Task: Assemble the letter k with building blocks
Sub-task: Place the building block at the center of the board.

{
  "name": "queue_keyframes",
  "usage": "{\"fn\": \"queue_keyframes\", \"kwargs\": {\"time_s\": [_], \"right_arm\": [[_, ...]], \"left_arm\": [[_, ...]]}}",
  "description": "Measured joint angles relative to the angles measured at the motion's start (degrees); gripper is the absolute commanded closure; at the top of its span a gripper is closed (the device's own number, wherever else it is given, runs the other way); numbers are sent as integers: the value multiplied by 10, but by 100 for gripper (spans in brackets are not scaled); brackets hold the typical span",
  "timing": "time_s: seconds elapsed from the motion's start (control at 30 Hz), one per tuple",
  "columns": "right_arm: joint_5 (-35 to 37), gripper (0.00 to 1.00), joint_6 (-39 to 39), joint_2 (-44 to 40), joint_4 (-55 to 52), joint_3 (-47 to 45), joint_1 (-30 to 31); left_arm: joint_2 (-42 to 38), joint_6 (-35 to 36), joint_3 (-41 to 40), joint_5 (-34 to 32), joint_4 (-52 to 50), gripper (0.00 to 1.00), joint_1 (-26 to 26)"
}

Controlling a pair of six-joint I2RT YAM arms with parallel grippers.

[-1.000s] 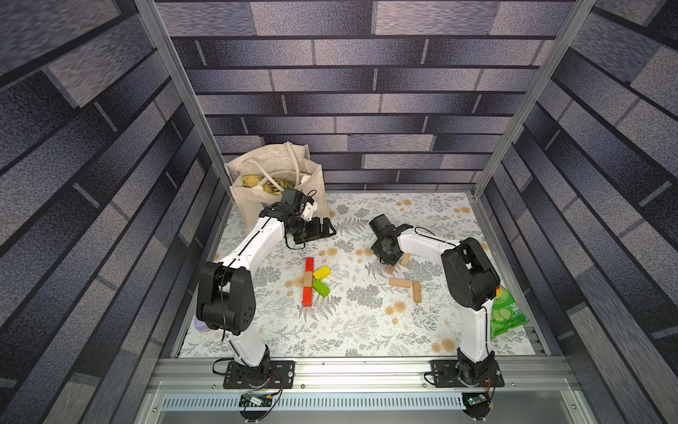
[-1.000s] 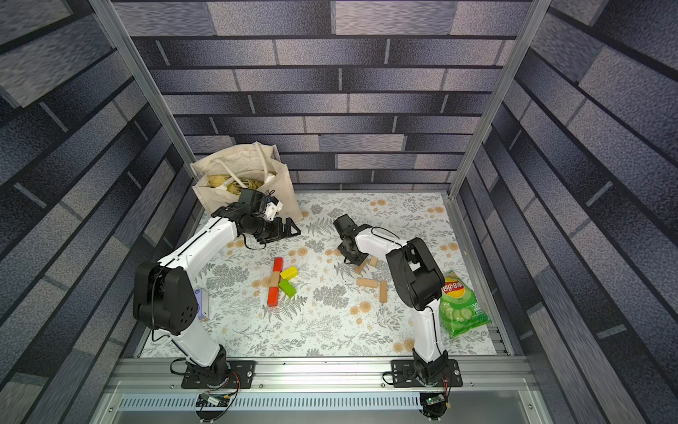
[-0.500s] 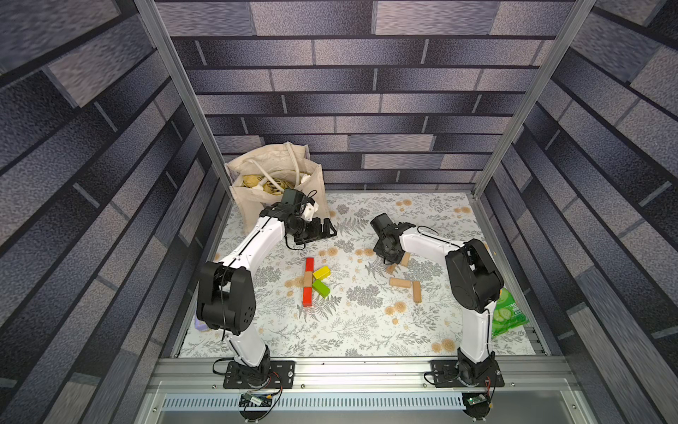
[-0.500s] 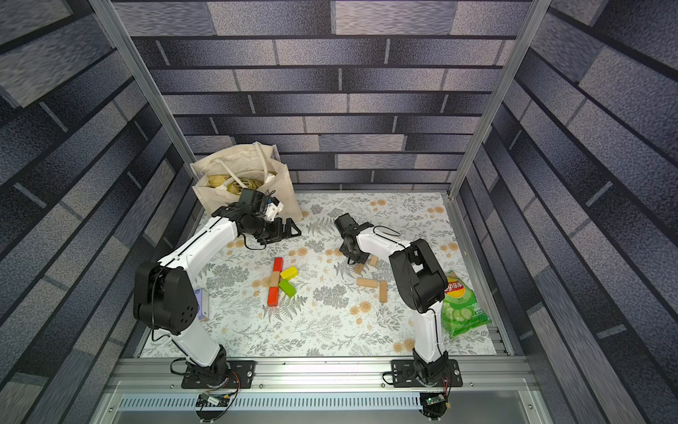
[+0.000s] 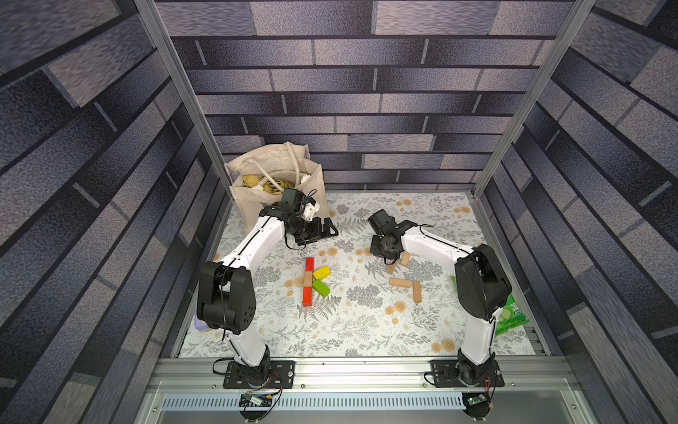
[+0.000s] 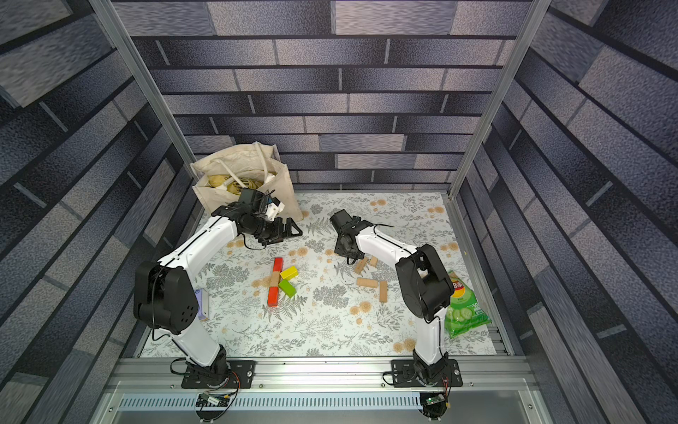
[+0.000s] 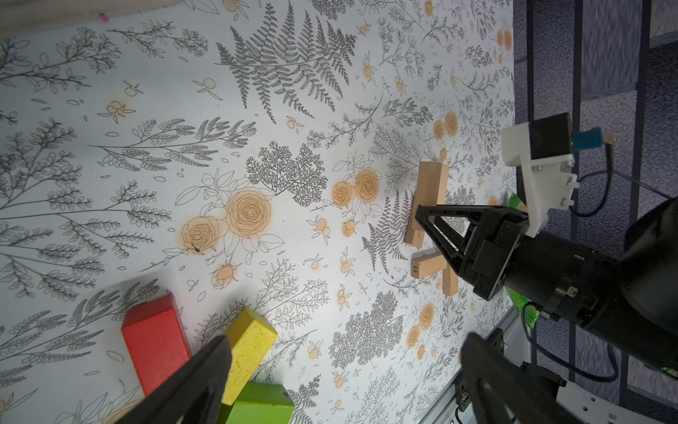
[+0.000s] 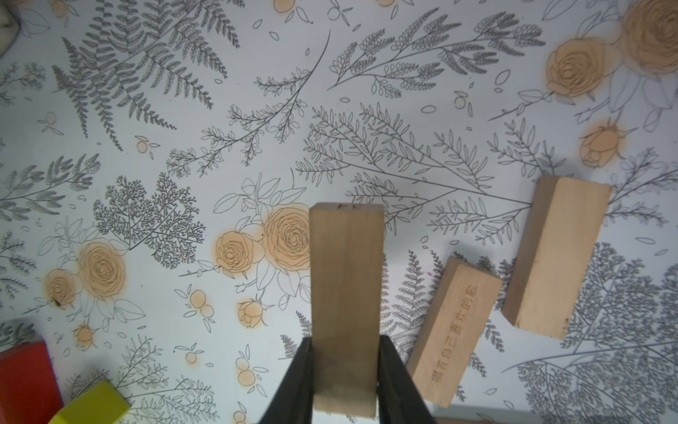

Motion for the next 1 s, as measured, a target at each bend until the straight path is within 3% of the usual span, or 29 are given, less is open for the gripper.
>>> {"fn": "queue_keyframes", "kwargs": {"time_s": [1.0], "right_arm": [[-30, 89, 11, 48, -19, 39, 54]], "left_arm": [[0, -3, 0, -5, -2, 0, -3]]}}
